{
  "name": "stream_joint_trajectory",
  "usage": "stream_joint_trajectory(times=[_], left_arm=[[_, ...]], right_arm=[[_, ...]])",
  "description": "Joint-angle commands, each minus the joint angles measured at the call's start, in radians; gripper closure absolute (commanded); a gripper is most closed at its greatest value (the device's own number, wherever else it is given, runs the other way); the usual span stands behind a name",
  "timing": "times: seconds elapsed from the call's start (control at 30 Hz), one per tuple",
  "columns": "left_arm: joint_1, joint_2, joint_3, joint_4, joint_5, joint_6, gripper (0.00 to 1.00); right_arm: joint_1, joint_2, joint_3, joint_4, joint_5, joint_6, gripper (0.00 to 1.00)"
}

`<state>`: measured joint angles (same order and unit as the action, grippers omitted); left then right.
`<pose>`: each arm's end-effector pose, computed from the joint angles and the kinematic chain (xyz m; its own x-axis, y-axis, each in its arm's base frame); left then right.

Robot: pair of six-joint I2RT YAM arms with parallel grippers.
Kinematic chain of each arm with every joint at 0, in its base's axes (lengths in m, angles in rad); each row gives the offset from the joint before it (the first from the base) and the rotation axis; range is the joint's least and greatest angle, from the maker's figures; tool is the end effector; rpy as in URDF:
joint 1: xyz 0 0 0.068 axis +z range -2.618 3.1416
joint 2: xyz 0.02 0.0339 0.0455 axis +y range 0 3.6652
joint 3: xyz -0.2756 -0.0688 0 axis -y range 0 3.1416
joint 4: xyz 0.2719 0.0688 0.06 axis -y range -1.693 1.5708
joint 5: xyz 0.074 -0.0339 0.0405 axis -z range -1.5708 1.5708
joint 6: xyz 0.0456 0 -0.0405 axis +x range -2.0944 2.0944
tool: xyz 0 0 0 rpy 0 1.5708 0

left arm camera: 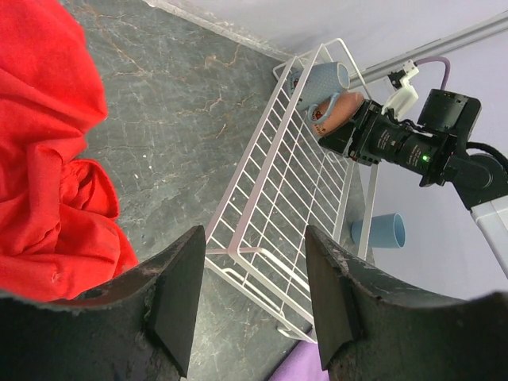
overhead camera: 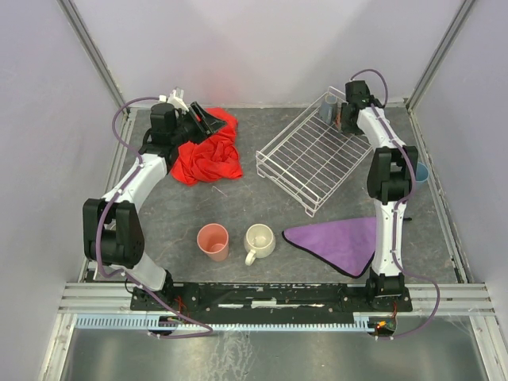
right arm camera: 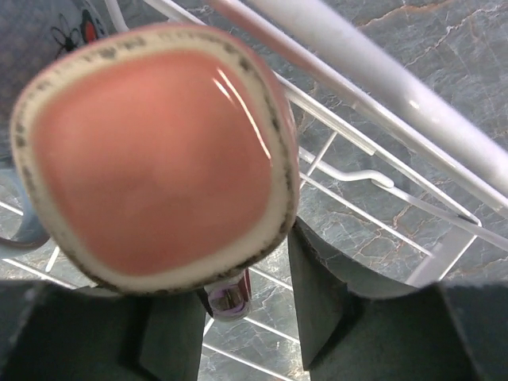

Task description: Load the cups into the dish rack

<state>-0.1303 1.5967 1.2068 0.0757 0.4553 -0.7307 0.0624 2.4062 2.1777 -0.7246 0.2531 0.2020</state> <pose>0.4047 -0.0733 0.3056 -0.5828 -0.5282 -0.6175 0.1912 0.6495 -0.7359 0.5708 0.0242 0.1989 -0.7802 0.1459 -0.6083 0.2459 0.9657 -0.0838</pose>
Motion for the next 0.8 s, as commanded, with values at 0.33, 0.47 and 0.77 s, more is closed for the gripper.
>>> stream_joint_trajectory(times=[0.33, 0.47, 0.77], left_arm=[[0.006, -0.064, -0.020, 0.040, 0.027, 0.026, 0.40], [0.006, -0.083, -0.047, 0.061, 0.030, 0.014, 0.40], [0.006, -0.151, -0.128, 0.077, 0.038, 0.001, 0.40]], right_arm=[[-0.001, -0.162, -0.138, 0.071, -0.051, 0.038, 0.44], [0.002, -0.202, -0.165, 0.059, -0.076, 0.052, 0.43], [0.007, -0.325, -0.250, 0.053, -0.087, 0.064, 0.41]])
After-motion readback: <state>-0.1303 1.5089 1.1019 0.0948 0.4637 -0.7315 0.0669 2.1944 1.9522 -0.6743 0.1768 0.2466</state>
